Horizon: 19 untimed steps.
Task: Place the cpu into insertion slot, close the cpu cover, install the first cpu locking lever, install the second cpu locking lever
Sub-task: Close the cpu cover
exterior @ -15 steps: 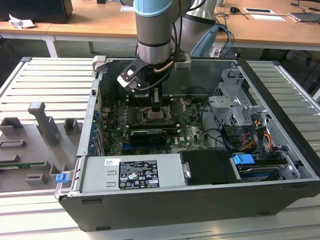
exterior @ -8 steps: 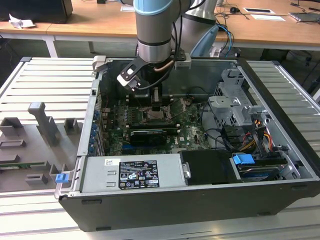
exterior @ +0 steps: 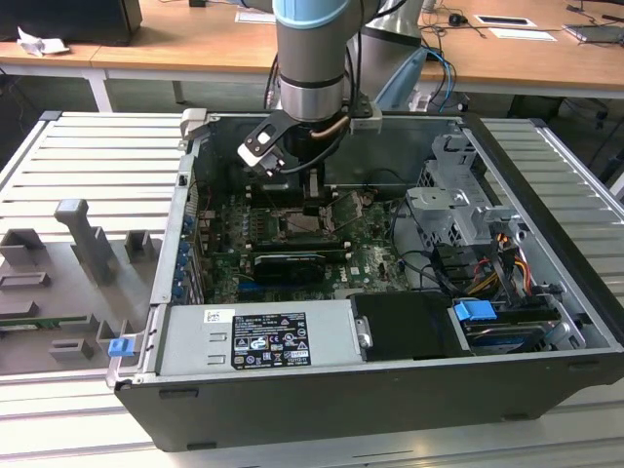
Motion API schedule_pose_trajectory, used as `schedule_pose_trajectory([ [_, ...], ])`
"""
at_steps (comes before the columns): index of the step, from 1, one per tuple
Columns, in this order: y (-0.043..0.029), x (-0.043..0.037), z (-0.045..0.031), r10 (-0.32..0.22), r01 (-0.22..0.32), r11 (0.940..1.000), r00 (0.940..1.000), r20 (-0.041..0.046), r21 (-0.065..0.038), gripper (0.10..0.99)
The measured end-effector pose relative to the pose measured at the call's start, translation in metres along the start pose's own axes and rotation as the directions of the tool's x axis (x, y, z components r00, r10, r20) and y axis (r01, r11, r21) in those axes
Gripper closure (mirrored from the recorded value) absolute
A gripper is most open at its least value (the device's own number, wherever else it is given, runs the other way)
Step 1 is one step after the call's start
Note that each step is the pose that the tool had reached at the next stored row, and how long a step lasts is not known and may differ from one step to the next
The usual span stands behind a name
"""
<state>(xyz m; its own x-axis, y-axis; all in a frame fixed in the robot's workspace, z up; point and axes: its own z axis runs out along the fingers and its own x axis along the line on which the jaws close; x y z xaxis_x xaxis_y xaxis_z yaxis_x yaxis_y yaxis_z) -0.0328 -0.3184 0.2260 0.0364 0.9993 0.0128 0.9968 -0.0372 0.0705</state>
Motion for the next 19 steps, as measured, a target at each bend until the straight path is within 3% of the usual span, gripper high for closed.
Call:
schedule_pose_trajectory([
  [8,0.0037,0.0002,-0.0006,0.0,0.0,1.0,1.0,0.0,0.004,0.98],
  [13,0.0043,0.0003,-0.009,0.0,0.0,1.0,1.0,-0.0048,0.004,0.98],
  [19,0.0044,0.0003,-0.0117,0.0,0.0,1.0,1.0,-0.0047,0.004,0.98],
])
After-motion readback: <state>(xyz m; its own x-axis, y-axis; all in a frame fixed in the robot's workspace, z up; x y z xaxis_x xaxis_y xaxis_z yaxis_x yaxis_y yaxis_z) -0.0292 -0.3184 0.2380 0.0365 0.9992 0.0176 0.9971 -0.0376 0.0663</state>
